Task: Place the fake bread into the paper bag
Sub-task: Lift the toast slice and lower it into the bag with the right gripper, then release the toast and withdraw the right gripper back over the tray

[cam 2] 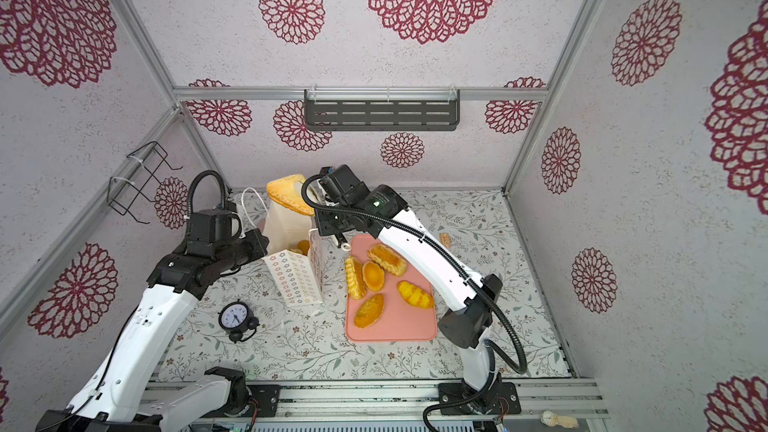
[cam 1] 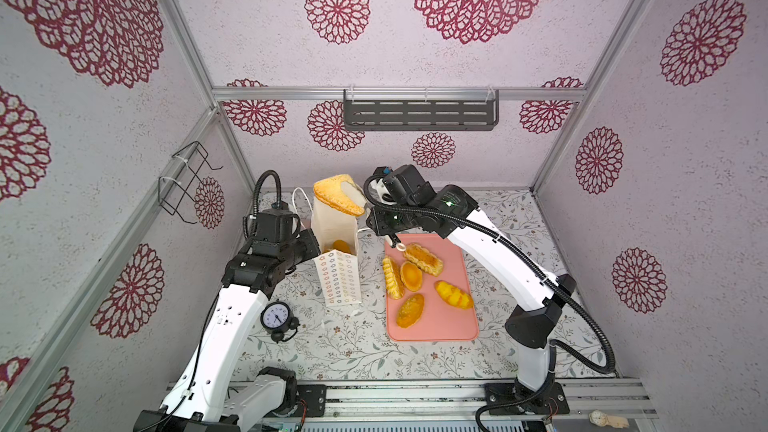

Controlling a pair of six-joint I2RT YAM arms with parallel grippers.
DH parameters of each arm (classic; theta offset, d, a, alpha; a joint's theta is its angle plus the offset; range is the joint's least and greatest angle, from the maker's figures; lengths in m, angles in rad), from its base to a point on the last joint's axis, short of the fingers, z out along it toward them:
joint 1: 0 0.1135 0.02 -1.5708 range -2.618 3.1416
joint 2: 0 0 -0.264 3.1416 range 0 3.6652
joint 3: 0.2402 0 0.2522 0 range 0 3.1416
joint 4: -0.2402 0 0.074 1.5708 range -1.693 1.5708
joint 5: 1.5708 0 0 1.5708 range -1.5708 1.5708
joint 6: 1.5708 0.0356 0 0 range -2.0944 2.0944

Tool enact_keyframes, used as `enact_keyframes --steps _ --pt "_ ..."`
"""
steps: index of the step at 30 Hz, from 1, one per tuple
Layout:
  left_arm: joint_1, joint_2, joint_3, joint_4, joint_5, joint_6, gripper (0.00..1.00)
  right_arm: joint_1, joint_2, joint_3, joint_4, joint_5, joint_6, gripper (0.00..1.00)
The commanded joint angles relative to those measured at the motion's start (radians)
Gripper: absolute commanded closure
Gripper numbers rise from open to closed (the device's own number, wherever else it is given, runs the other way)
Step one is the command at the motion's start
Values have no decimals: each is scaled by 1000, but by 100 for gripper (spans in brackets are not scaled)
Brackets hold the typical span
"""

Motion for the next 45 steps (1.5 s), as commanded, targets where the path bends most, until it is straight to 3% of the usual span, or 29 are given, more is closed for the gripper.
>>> enact_keyframes --steps 1,17,30,45 --pt "-8 -16 -7 29 5 -13 92 12 -19 43 -13 69 -38 80" --pt "-7 -9 6 22 2 -13 92 36 -16 43 -143 216 -92 71" --pt "-8 44 76 12 18 6 93 47 -22 43 -109 165 -109 58" --pt "-10 50 61 31 13 2 93 0 -170 34 -50 199 -81 58"
